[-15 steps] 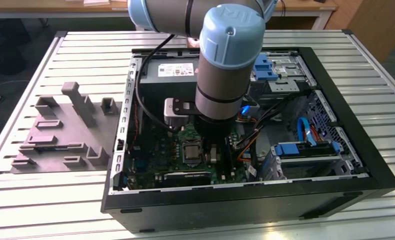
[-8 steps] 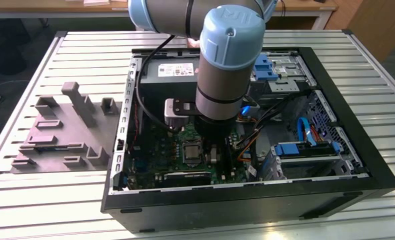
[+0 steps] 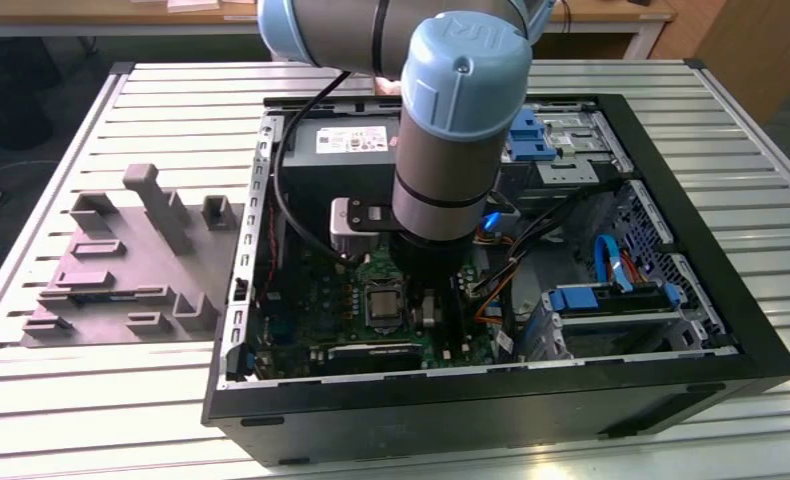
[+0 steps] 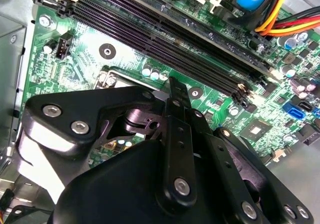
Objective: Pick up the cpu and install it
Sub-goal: 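Install the first cpu locking lever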
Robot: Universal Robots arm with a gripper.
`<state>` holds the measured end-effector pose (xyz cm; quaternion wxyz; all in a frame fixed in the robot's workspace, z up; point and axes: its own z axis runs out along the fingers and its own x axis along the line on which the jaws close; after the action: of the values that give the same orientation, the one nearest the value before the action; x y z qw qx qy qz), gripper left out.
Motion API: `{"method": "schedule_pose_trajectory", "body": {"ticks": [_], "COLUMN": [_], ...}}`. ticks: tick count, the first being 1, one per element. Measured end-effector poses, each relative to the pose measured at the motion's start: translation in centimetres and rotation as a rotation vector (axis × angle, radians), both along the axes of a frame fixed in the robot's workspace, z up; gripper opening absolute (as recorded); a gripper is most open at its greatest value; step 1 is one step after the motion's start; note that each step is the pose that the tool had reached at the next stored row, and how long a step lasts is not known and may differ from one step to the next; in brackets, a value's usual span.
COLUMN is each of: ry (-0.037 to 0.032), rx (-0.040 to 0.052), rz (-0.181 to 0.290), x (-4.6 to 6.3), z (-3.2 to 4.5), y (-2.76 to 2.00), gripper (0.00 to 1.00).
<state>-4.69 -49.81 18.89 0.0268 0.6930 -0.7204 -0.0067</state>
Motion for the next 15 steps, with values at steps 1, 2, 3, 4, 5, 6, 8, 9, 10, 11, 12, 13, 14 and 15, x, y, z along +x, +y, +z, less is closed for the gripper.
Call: {"method": "schedule_pose_trajectory", "body": {"ticks": [1,2,3,4,5,6,8,9,10,11,12,13,14,15], "ry": [0.0000,0.0001,0.0000,0.0000,0.0000,0.0000,-0.0002,-0.0002,-0.0001,-0.0001,0.0000,0.0000,0.0000,0.0000], "rx": [-0.0001,-0.0001,0.0000,0.0000,0.0000,0.0000,0.0009,0.0009,0.0006,0.0003,0.0000,-0.0002,-0.0001,0.0000], "rz": [0.000,0.000,0.001,0.001,0.001,0.002,0.002,0.002,0.003,0.003,0.003,0.003,0.003,0.003], "x": [0.02,0.03,0.05,0.06,0.08,0.10,0.15,0.15,0.17,0.18,0.18,0.19,0.19,0.19], "z": [-0.01,-0.02,-0.04,-0.05,-0.06,-0.07,-0.12,-0.14,-0.15,-0.15,-0.14,-0.14,-0.15,-0.15], "y": [0.00,0.00,0.00,0.00,0.00,0.00,0.01,0.01,0.00,0.00,0.00,0.00,0.00,0.00], "gripper": [0.11,0.11,0.11,0.11,0.11,0.11,0.11,0.11,0.11,0.11,0.11,0.11,0.11,0.11]}}
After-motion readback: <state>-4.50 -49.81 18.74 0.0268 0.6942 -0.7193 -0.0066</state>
